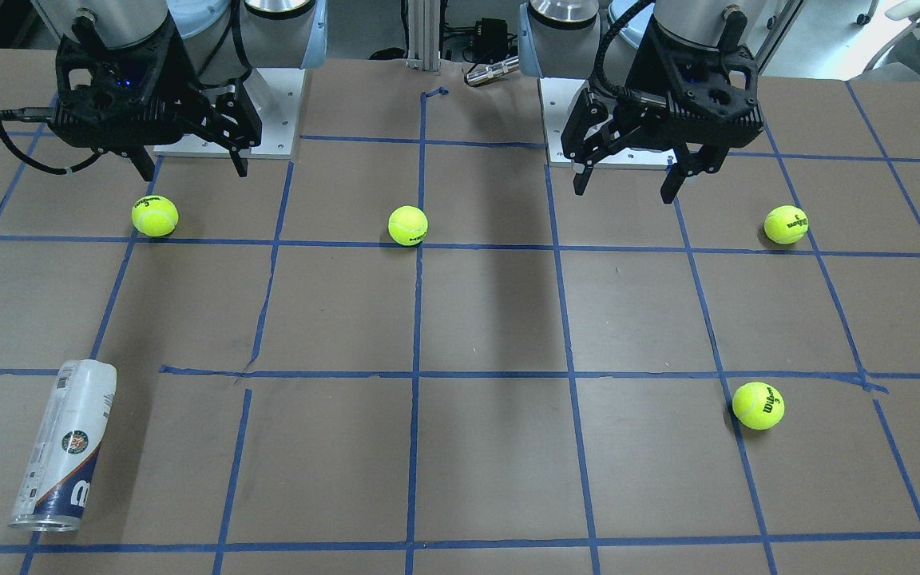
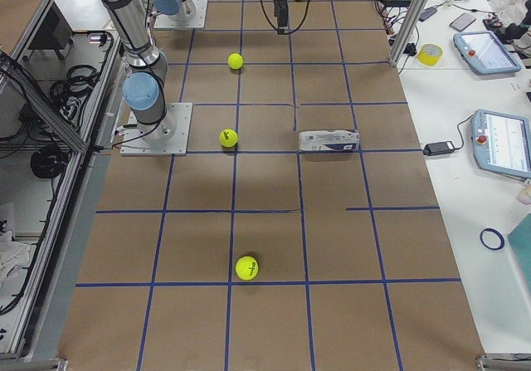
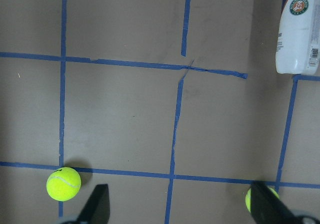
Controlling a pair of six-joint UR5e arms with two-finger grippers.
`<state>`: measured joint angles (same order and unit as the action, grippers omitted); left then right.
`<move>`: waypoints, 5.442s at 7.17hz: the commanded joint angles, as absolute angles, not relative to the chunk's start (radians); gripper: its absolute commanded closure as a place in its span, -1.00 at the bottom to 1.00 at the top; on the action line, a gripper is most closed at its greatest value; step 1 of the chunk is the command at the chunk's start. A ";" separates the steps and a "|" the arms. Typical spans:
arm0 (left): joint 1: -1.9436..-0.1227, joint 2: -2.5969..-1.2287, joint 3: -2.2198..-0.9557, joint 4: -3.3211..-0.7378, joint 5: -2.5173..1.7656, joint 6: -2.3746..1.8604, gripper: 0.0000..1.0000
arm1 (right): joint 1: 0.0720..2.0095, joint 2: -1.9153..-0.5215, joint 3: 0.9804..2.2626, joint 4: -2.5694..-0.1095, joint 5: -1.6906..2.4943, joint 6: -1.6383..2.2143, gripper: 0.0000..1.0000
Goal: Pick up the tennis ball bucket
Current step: 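Move the right gripper above the white tennis ball can, then lower the right gripper and grasp the can's open end, then carry the can with the right gripper toward the left gripper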
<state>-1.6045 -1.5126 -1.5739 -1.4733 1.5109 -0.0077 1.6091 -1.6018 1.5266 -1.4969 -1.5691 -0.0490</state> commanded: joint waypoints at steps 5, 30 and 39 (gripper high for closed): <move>-1.605 -1.513 -1.574 -1.473 1.511 -0.008 -1.00 | 1.608 -1.530 1.502 -1.508 -1.566 -0.029 -1.00; -1.603 -1.508 -1.574 -1.474 1.511 -0.008 -1.00 | 1.290 -0.765 1.146 -1.824 -1.640 -0.299 -1.00; -1.603 -1.505 -1.574 -1.477 1.511 -0.006 -1.00 | 1.362 -0.863 1.160 -1.807 -1.600 -0.388 0.32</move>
<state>-1.6030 -1.5049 -1.5743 -1.4772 1.5113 -0.0074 1.3202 -0.8176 1.1542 -1.8261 -1.5997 -0.3630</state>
